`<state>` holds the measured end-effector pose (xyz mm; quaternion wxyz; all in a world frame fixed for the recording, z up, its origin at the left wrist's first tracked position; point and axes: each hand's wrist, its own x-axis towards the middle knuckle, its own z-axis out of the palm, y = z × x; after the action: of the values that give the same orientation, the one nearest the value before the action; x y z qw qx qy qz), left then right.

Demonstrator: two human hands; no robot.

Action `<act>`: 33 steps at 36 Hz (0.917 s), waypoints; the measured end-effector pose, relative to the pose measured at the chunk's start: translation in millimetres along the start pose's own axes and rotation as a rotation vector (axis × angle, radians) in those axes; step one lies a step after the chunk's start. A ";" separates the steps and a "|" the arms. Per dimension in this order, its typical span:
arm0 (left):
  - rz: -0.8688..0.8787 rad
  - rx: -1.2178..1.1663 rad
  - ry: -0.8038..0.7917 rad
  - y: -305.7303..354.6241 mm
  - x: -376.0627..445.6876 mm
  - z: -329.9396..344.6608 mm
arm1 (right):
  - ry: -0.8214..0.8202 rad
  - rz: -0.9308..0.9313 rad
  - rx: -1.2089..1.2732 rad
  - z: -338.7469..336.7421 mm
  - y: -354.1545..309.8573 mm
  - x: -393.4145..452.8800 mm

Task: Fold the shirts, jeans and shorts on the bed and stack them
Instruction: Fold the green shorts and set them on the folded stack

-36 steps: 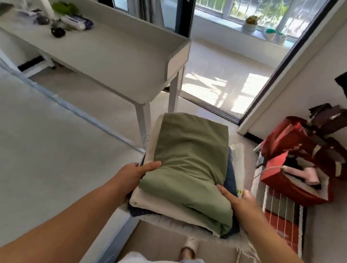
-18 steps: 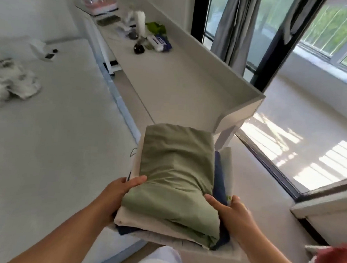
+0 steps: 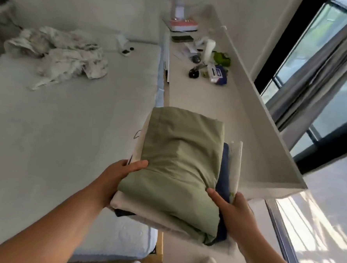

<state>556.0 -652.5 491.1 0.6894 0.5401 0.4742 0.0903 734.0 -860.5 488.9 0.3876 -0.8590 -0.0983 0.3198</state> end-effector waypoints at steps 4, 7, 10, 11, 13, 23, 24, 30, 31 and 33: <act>-0.027 -0.120 0.120 -9.2 -7.4 32.7 | -0.093 -0.088 -0.043 -32.1 -4.5 35.0; -0.004 -0.254 0.151 -8.1 -12.9 62.1 | -0.190 -0.149 -0.076 -59.3 -13.1 60.1; 0.003 -0.354 0.180 0.3 -12.0 87.8 | -0.230 -0.198 -0.116 -81.9 -25.6 84.1; 0.013 -0.384 0.189 4.7 -11.5 96.8 | -0.229 -0.215 -0.127 -88.3 -29.7 91.3; 0.047 -0.417 0.186 13.8 -9.5 111.8 | -0.238 -0.243 -0.121 -98.6 -36.9 104.9; 0.123 -0.419 0.184 55.8 39.2 139.3 | -0.307 -0.249 -0.082 -112.7 -57.6 171.1; 0.110 -0.411 0.180 57.7 47.9 140.3 | -0.296 -0.232 -0.070 -112.7 -57.8 177.2; -0.007 -0.334 0.104 74.2 104.8 142.9 | -0.233 -0.145 0.010 -109.7 -60.0 212.0; -0.040 -0.320 0.087 76.7 114.9 142.0 | -0.223 -0.129 0.017 -108.0 -59.9 217.2; -0.093 -0.303 0.035 81.0 135.1 139.7 | -0.207 -0.094 0.015 -103.8 -59.6 227.5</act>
<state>764.5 -626.1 478.6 0.7581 0.4056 0.4915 0.1384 980.3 -787.7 476.1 0.3963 -0.8130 -0.1754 0.3889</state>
